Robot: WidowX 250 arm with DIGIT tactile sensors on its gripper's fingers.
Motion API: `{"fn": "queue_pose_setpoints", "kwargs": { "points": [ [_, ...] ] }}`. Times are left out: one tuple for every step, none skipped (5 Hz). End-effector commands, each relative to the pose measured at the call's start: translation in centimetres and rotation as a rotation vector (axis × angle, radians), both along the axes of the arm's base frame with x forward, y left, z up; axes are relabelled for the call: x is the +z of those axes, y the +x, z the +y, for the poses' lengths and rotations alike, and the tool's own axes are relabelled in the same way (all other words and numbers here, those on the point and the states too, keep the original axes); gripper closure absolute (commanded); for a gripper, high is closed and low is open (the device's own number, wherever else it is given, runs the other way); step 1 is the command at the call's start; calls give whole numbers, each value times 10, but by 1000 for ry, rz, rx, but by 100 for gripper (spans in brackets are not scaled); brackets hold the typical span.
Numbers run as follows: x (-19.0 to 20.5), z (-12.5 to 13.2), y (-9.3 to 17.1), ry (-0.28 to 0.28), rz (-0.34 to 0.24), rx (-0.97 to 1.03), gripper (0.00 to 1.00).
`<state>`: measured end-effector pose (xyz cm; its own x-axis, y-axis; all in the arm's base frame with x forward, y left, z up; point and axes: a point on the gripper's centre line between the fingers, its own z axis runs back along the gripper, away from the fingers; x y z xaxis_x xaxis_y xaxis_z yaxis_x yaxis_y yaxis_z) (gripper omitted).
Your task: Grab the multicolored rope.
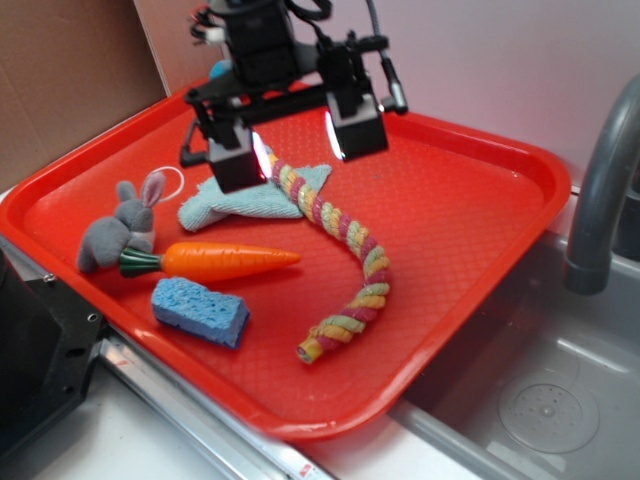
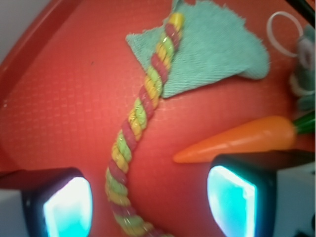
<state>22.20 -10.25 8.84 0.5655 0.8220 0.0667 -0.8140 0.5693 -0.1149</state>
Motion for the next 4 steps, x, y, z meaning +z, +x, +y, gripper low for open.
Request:
{"fn": "queue_pose_setpoints", "kwargs": {
  "points": [
    [-34, -15, 23, -19, 13, -1, 0],
    [-44, -22, 24, -12, 24, -17, 0],
    [-53, -27, 22, -10, 40, -31, 0],
    [-61, -29, 22, -1, 57, -32, 0]
  ]
}}
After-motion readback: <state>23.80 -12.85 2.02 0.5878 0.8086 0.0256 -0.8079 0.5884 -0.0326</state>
